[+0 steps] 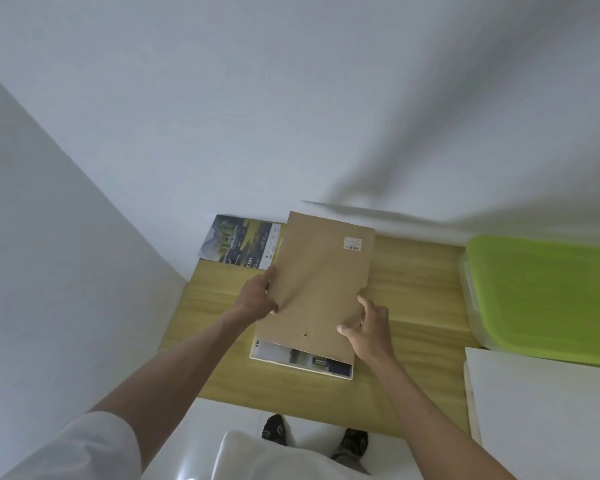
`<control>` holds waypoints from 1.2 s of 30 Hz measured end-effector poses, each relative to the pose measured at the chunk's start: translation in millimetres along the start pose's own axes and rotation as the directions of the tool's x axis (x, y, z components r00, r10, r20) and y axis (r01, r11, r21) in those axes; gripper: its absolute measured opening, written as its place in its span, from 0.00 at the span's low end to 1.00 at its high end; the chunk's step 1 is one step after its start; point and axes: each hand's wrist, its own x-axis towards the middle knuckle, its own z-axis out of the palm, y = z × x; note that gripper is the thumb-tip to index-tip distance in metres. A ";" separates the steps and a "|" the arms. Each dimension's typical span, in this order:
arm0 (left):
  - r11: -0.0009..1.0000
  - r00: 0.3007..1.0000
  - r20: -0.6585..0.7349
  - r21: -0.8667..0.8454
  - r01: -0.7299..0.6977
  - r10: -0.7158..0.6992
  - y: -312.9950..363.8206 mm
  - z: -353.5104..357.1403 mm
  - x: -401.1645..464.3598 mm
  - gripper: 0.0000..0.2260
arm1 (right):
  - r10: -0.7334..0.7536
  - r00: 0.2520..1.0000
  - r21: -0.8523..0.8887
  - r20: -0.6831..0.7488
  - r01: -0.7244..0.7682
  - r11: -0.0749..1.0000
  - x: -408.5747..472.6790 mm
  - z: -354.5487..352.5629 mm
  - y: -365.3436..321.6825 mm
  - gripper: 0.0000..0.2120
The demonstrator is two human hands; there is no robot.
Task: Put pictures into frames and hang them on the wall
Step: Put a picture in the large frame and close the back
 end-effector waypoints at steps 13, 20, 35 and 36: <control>0.999 0.992 0.120 0.041 -0.036 0.030 -49.6 11.9 2.2 0.44 | 0.121 0.993 -0.077 -0.009 -0.121 0.990 -21.1 27.4 1.9 0.39; 0.993 0.987 0.157 0.106 -0.060 0.043 -54.5 15.0 3.9 0.38 | 0.169 0.986 -0.158 -0.003 -0.167 0.973 -22.1 34.0 2.4 0.39; 0.610 0.933 0.288 0.707 -0.358 0.214 -23.4 17.1 25.9 0.55 | 0.058 0.967 -0.788 0.247 0.166 0.593 22.5 20.8 -29.0 0.65; 0.588 0.931 0.311 0.723 -0.363 0.192 -22.2 17.2 31.4 0.58 | 0.070 0.955 -0.798 0.287 0.198 0.569 28.7 19.1 -30.2 0.67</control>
